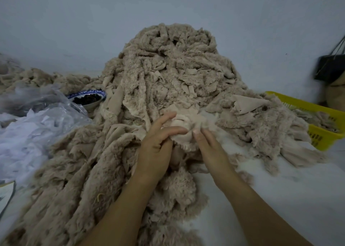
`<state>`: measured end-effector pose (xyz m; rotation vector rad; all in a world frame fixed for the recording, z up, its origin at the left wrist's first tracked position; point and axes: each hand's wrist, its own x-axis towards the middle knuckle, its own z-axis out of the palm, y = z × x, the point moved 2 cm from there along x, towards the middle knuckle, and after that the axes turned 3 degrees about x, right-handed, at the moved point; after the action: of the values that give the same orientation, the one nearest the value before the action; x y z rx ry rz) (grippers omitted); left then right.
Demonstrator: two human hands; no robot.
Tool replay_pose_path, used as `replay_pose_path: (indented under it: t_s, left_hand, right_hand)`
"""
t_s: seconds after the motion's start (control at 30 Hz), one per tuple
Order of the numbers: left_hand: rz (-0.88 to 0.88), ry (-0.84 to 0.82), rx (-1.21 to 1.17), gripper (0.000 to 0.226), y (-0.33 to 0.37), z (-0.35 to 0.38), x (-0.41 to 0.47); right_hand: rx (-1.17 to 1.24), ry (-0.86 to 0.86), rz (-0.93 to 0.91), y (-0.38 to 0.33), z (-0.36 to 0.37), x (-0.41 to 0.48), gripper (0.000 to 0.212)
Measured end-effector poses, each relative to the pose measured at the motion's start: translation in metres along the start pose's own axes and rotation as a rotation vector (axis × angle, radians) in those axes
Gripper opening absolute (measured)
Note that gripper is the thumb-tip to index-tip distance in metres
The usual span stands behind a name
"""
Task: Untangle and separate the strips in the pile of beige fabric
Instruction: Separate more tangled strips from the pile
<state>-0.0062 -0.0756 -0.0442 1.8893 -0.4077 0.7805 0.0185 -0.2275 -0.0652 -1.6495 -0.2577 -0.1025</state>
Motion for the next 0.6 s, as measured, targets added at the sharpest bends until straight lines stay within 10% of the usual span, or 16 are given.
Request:
replay_pose_path:
  t_s: [0.3,0.5,0.6]
  left_hand:
    - [-0.119,-0.264,0.435,0.059,-0.022,0.008,0.002]
    - [-0.270,0.149,0.382,0.042,-0.032,-0.017,0.006]
    - [-0.133,0.091,0.421,0.047,-0.026,-0.019,0.008]
  right_hand:
    - [0.508,0.105,0.125,0.005,-0.011,0.009,0.026]
    - [0.580,0.156,0.186,0.004,-0.014,0.010,0.033]
    - [0.574,0.172,0.180,0.004,-0.016,0.011,0.028]
